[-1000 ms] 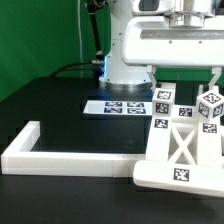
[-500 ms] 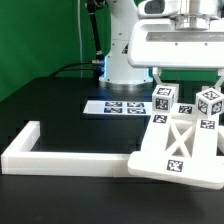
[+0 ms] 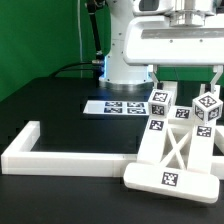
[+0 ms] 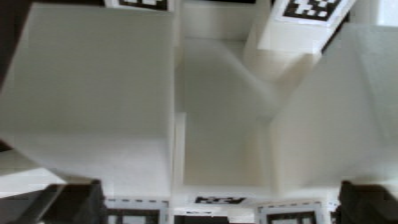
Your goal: Assemble chair
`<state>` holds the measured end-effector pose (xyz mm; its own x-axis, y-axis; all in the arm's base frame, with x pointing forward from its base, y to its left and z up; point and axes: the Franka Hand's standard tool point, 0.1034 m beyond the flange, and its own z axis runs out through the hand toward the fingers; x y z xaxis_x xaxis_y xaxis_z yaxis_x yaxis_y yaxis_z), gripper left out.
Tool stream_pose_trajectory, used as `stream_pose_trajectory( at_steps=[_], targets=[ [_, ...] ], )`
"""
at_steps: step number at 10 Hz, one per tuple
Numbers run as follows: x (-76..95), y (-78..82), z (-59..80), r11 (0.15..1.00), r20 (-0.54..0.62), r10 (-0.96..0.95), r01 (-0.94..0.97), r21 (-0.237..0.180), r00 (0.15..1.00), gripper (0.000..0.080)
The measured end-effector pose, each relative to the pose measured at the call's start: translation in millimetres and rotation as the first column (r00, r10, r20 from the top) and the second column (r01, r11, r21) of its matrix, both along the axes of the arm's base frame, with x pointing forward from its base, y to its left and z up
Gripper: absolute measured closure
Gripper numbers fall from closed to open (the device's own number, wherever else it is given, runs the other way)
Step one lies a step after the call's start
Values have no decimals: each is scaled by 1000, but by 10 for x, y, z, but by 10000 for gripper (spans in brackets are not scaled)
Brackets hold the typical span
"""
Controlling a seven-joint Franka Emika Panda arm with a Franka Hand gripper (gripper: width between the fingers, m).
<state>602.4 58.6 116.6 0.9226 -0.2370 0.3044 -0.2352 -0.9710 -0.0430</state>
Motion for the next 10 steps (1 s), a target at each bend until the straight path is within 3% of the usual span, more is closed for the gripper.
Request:
stream_pose_trajectory(
  at_steps=[3, 8, 10],
  targets=[
    [-182, 218, -25, 999, 1, -36, 36, 26, 999, 150],
    [-90, 299, -58, 1000, 146, -4, 6, -17, 989, 150],
    [-77, 353, -52, 1000, 144, 5, -3, -17, 990, 150]
  ],
)
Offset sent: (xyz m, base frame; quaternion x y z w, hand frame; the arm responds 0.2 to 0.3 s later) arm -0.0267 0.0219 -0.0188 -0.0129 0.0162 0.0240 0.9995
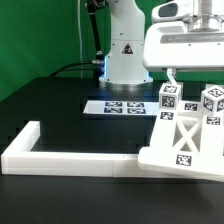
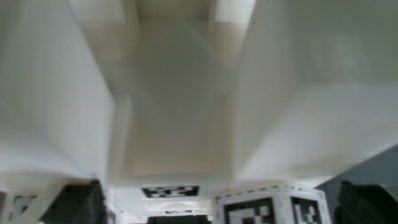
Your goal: Assemble chair
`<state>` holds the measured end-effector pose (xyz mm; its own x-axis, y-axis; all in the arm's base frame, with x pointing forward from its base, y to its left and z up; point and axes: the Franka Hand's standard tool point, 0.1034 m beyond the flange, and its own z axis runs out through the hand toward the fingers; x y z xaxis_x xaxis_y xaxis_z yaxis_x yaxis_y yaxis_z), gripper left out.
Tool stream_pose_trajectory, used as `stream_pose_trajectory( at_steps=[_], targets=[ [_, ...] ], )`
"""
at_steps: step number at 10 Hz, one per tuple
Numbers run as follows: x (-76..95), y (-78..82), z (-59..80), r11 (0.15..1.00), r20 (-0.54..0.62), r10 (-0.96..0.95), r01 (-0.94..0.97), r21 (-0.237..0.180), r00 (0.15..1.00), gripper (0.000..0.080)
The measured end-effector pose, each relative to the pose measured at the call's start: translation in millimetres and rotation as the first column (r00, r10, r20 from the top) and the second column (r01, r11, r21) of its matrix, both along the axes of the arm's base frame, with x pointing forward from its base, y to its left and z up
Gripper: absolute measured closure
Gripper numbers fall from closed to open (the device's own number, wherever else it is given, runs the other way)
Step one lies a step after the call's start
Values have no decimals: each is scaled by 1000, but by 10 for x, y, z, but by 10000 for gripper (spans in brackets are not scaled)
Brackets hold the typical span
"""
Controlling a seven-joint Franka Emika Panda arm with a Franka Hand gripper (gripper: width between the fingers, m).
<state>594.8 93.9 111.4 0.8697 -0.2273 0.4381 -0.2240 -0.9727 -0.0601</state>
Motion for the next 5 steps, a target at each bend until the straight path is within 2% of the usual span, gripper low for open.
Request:
stream_pose_trajectory(
  at_steps=[2, 5],
  targets=[
    [97, -28, 68, 1000, -9, -2, 3, 3, 1000, 150],
    [88, -27, 56, 1000, -9, -2, 2, 2, 1000, 150]
  ],
)
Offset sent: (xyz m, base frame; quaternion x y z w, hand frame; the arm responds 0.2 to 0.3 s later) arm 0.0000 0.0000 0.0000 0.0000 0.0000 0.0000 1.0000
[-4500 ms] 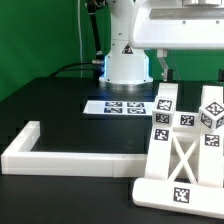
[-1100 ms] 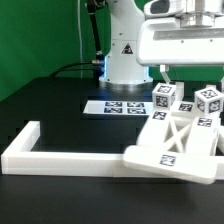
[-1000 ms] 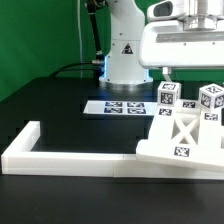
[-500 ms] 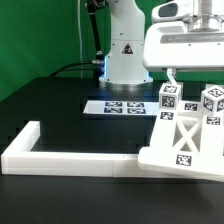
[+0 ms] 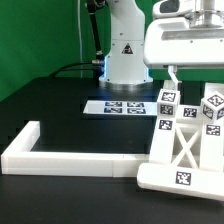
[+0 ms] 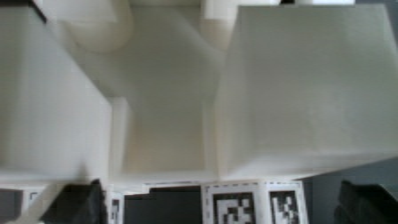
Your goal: Assemble chair
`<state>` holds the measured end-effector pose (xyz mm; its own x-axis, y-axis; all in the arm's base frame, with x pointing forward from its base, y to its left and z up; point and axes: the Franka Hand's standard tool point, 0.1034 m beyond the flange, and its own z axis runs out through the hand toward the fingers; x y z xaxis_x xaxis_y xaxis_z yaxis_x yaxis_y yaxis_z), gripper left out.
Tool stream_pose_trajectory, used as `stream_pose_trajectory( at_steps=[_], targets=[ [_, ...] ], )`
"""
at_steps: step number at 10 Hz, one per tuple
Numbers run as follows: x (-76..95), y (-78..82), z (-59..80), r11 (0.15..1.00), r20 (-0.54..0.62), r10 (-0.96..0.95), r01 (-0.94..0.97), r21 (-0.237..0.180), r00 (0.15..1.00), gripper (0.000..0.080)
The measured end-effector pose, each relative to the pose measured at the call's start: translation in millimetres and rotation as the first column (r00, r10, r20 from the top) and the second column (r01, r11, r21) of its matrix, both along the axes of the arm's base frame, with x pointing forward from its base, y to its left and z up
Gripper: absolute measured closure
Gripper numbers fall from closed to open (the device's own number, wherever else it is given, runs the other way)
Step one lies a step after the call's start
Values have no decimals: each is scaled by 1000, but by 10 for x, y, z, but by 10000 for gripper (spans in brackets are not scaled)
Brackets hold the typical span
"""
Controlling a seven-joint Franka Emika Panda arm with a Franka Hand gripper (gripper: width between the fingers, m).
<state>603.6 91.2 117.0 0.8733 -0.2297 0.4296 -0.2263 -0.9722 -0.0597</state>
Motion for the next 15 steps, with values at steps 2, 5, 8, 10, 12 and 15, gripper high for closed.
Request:
stream_pose_trajectory(
  at_steps=[2, 5, 8, 10, 12, 15],
  targets=[
    [0, -21, 25, 1000, 0, 9, -9, -3, 1000, 150],
    [-106, -35, 292, 999, -14, 11, -11, 38, 1000, 150],
    [-256, -57, 324, 998, -20, -2, 3, 58, 1000, 150],
    [-280, -34, 286, 998, -53, 16, -13, 56, 998, 150],
    [-352, -73, 209, 997, -186, 21, -6, 79, 982, 150],
    [-398, -158, 214, 993, -366, 26, 19, 119, 930, 150]
  ],
)
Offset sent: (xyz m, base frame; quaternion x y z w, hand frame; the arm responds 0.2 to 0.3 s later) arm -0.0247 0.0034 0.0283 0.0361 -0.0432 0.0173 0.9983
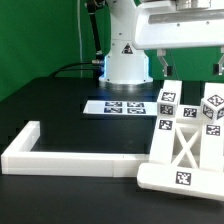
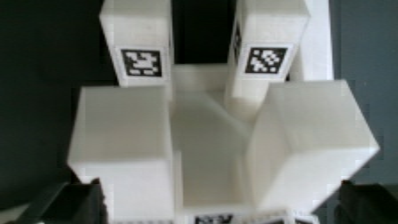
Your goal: Assemble chair
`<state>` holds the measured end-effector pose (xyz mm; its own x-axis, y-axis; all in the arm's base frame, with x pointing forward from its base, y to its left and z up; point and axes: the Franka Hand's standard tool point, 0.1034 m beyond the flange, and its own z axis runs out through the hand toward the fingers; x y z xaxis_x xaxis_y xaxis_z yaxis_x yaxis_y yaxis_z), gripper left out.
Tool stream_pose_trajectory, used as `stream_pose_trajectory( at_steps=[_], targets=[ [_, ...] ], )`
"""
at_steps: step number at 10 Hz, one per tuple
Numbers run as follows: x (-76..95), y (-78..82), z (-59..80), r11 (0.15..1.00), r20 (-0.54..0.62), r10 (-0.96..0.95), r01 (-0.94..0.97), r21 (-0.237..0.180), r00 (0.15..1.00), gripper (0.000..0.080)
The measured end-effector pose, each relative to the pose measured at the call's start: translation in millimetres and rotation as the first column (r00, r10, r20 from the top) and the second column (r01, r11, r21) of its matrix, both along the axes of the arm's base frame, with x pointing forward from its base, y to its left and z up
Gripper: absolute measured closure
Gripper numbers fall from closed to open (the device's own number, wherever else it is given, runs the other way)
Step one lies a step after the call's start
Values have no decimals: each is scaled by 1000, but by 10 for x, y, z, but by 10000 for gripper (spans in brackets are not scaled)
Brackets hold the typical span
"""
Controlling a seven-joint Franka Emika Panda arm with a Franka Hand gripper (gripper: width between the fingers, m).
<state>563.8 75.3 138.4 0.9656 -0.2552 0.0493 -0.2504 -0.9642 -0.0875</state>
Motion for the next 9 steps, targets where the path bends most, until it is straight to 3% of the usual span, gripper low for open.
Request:
stream_pose_trajectory(
  at_steps=[2, 3, 9],
  targets=[
    [19, -1, 40, 1000, -120, 4, -1, 22, 993, 150],
    [86, -7, 49, 1000, -111, 2, 0, 18, 994, 150],
    [61, 20, -88, 1000, -120, -1, 1, 3, 993, 150]
  ],
)
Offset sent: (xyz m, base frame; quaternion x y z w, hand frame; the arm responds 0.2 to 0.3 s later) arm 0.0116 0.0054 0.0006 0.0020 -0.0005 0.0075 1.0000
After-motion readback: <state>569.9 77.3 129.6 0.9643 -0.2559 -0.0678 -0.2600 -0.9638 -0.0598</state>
